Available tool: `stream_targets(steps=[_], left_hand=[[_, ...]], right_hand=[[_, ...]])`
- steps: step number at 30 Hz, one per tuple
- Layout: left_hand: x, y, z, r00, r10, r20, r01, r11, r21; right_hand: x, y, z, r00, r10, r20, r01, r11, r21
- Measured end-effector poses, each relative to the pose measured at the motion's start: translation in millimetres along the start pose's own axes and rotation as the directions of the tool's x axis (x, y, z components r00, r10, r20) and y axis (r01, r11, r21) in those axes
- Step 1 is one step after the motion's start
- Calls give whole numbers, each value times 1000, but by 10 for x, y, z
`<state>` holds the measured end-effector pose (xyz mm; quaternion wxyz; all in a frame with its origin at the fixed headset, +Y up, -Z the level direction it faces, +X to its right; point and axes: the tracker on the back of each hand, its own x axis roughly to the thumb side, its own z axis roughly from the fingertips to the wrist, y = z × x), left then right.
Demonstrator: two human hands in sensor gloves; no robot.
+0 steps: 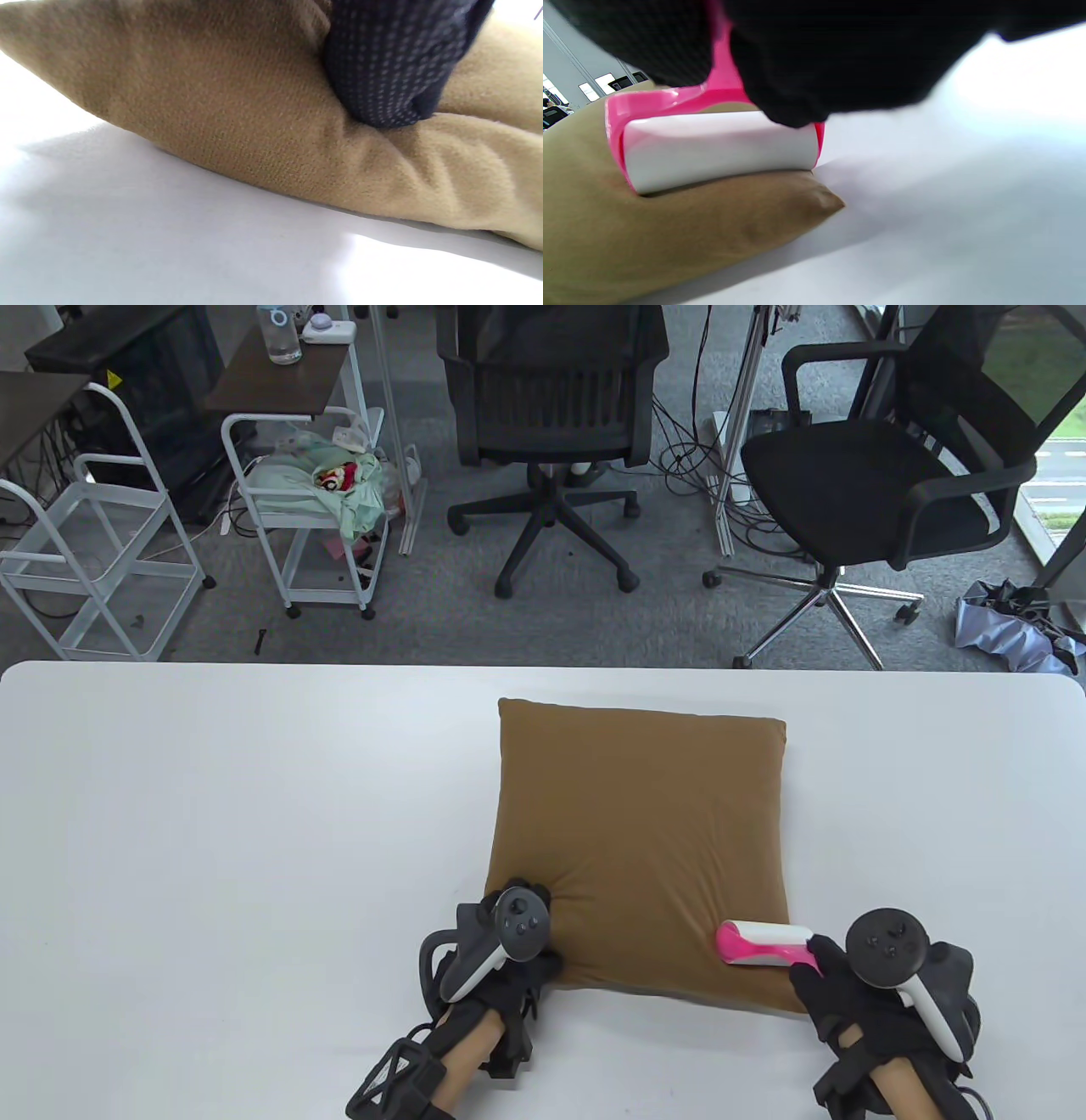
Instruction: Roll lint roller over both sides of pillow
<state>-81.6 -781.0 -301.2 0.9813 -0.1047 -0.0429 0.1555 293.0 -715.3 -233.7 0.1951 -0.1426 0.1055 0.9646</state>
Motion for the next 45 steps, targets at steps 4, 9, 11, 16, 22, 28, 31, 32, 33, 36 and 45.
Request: stream_targets(steps=[4,9,11,16,22,28,31,32,33,36,45], left_hand=[[0,-1,1,1000,-2,-1,2,1000,-1],[-3,-1,-1,1000,0,-3,0,1000,-5],[-2,-1,-1,1000,3,-5,-4,1000,-8],[-2,-1,-3,1000,5,-7,-5,1000,-14],[-3,0,-6,1000,6,-7,-6,1000,-20],[7,2,-11,1000,-2,-10,2,1000,-25],[11,3,-15,1000,-3,-10,3,1000,-27],[12,4,-15,1000,-4,-10,3,1000,-27],[13,3,-15,1000,-4,-9,4,1000,-27],[14,3,-17,1000,-4,-9,3,1000,-27],[17,2,-17,1000,-4,-10,3,1000,-25]], right_hand=[[-65,0,55,1000,-16,-5,16,1000,14],[-42,-36,-29,1000,-17,-13,18,1000,14],[1,-65,-115,999,-25,-19,25,1000,-6],[131,-108,-444,992,-111,-54,107,991,-76],[369,-141,-973,977,-173,-124,157,979,-128],[568,-209,-1354,972,-156,-177,123,976,-181],[634,-233,-1474,970,-146,-196,107,975,-197],[642,-236,-1493,969,-144,-200,104,974,-200],[656,-236,-1529,968,-142,-205,99,974,-205],[670,-227,-1563,967,-144,-210,99,972,-211],[700,-315,-1386,985,-156,-71,127,944,-306]])
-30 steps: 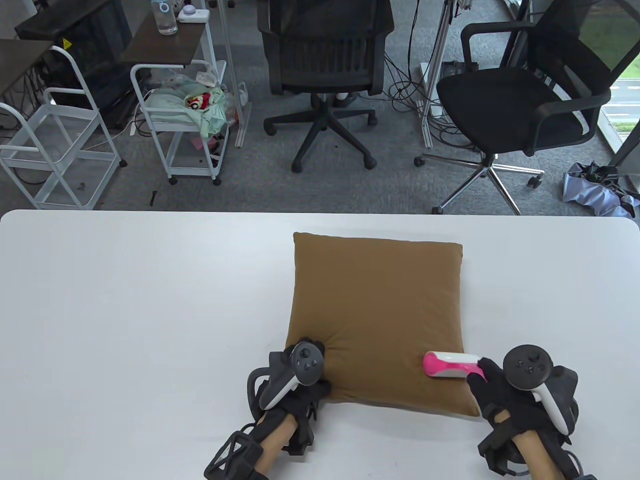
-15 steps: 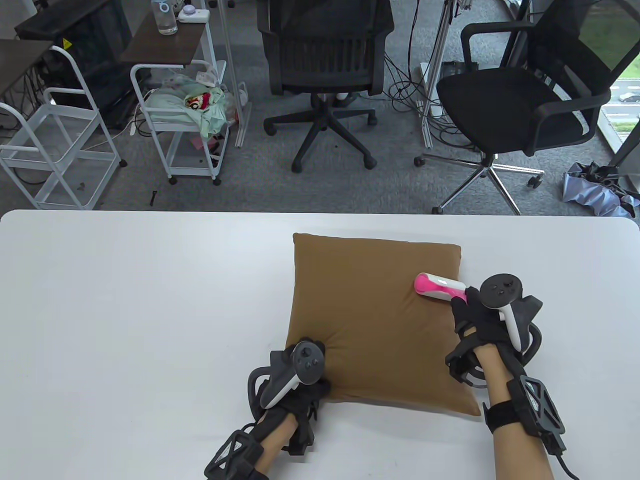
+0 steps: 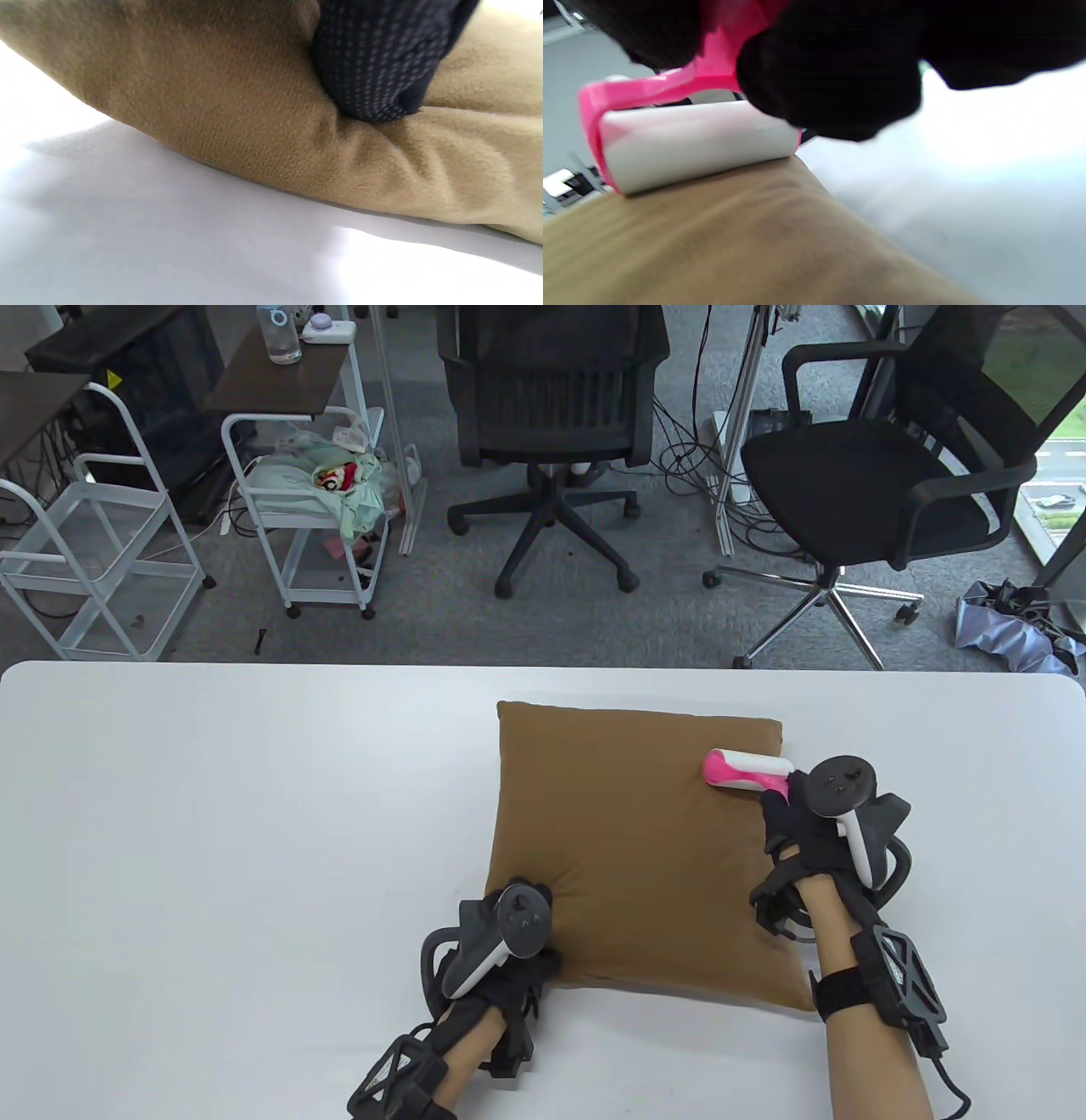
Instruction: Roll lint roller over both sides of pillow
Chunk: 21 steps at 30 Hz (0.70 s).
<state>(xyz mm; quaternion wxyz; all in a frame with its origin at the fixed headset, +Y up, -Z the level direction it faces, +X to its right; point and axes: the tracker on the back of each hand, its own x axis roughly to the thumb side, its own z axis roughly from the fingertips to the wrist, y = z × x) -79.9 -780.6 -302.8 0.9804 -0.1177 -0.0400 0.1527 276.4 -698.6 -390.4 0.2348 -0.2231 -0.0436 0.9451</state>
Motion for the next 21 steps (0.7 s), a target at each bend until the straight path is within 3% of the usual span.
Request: stream_targets(steps=[4,6,10,15,21], left_hand=[[-5,-2,2,1000,0,1,0,1000,1],[-4,-4,4,1000,-5,2,5,1000,4],[-4,-6,6,1000,-15,6,15,1000,11],[-20,-16,18,1000,-12,18,12,1000,23],[-35,48,29,999,36,35,-35,999,-17]], right_hand=[[-43,-162,223,979,-174,102,179,983,-43],[-121,-209,385,946,-282,158,286,958,0],[-365,-138,679,877,-460,143,453,888,78],[-648,74,834,852,-507,130,495,861,117],[-613,80,888,811,-561,164,536,826,175]])
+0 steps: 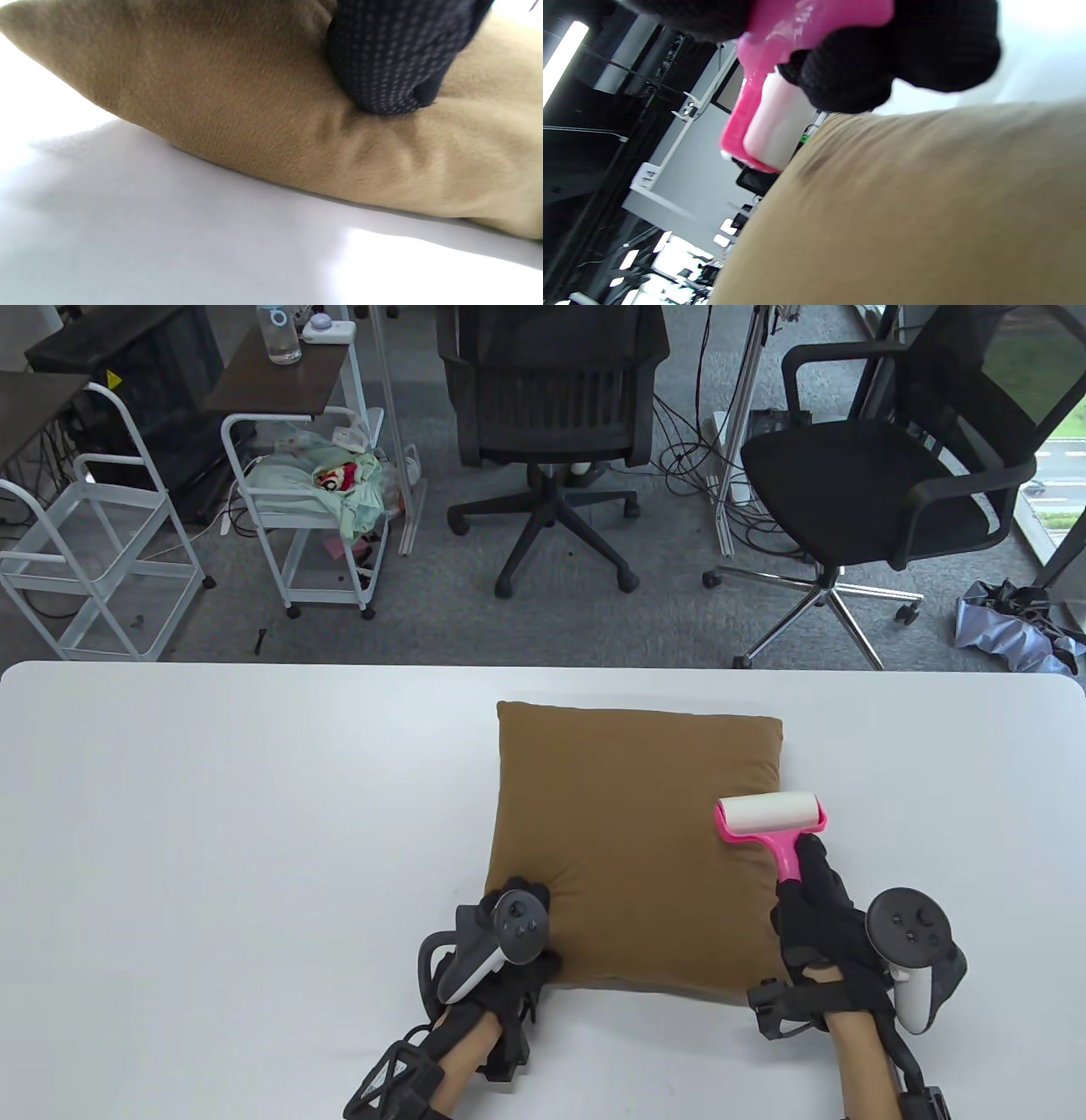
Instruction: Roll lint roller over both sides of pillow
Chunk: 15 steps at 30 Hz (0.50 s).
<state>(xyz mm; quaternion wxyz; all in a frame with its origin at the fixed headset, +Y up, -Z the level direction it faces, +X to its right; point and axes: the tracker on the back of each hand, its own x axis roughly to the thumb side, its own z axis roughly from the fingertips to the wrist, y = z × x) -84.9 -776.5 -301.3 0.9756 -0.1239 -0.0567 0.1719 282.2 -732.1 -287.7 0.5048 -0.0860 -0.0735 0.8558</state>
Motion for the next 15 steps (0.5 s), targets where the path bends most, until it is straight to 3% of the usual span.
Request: stream_targets(steps=[3,7,9,13,15], left_hand=[[-9,212,46,989,147,-30,-147,989,-8],[221,550,147,947,320,-7,-314,933,174],[393,631,156,931,362,40,-363,912,191],[762,623,65,855,517,41,-518,853,61],[870,569,10,790,613,20,-613,790,-3]], right_hand=[[124,25,55,996,-63,63,61,998,27],[275,76,150,984,-69,163,69,998,7],[348,118,202,977,-49,209,56,998,-32],[503,264,318,955,7,296,18,997,-80],[567,346,370,937,85,340,-55,994,-96]])
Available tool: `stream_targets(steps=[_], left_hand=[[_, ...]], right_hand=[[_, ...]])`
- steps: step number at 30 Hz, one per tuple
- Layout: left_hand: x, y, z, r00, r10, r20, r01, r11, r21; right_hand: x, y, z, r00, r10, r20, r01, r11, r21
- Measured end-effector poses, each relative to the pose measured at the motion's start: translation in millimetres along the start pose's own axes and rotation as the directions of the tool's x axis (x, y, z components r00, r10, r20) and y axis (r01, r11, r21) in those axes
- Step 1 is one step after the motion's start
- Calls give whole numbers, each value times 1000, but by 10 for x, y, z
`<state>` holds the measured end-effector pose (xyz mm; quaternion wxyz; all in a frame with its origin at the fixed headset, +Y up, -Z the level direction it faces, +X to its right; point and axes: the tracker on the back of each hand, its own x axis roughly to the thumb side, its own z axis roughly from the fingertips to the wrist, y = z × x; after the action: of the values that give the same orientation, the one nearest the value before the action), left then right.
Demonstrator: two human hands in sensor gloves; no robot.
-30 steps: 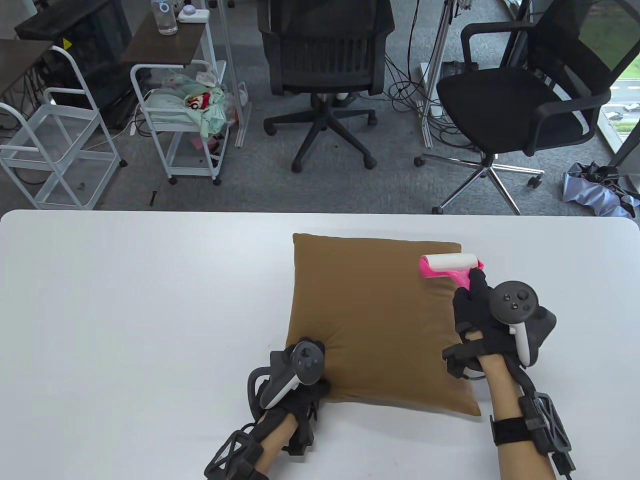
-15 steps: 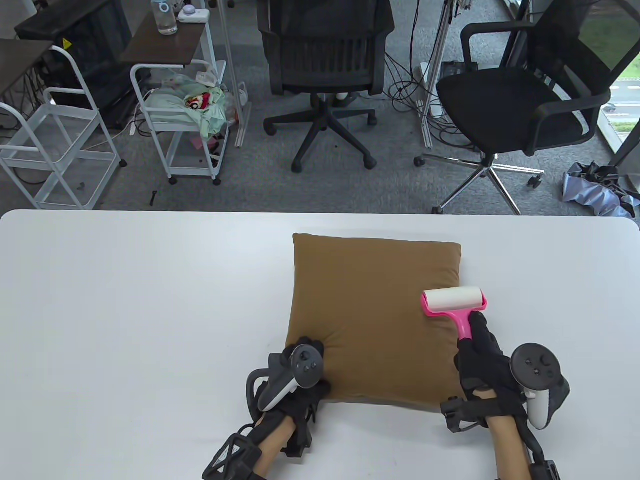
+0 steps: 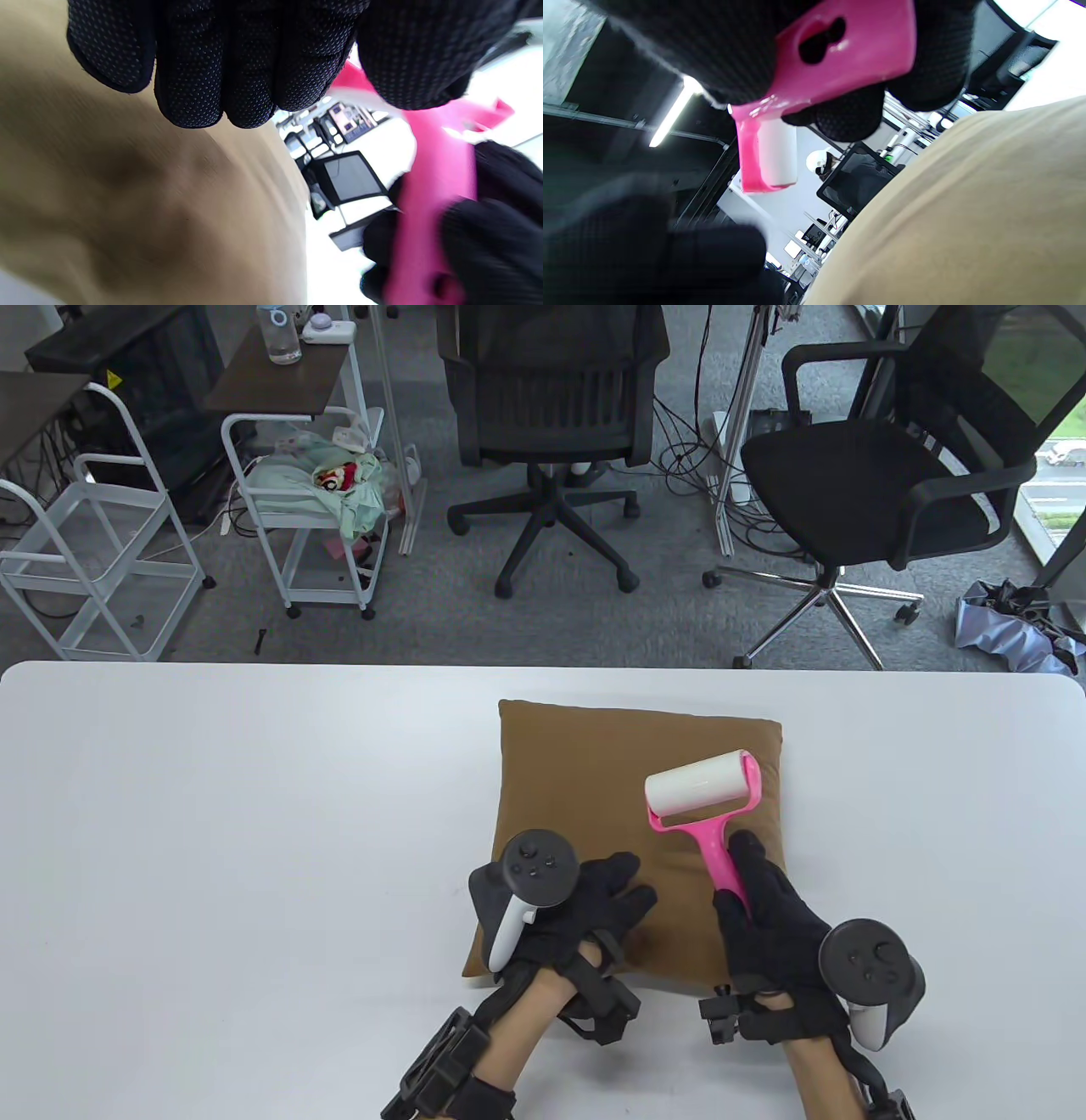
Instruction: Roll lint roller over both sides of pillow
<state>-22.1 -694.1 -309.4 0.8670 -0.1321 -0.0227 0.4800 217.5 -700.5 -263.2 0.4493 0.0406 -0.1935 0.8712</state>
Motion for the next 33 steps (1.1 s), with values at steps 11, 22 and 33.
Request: stream_targets(steps=[11,22,33], left_hand=[[-118,-20,-16,941,255,-221,-240,966,91],[-38,978,104,979,89,-183,-39,965,258],[-121,1965,371,948,-185,-258,285,852,440]], right_hand=[[125,269,83,988,106,112,-116,989,89],[-216,180,1,865,482,137,-499,855,140],[-348,418,-6,783,609,125,-616,736,281]])
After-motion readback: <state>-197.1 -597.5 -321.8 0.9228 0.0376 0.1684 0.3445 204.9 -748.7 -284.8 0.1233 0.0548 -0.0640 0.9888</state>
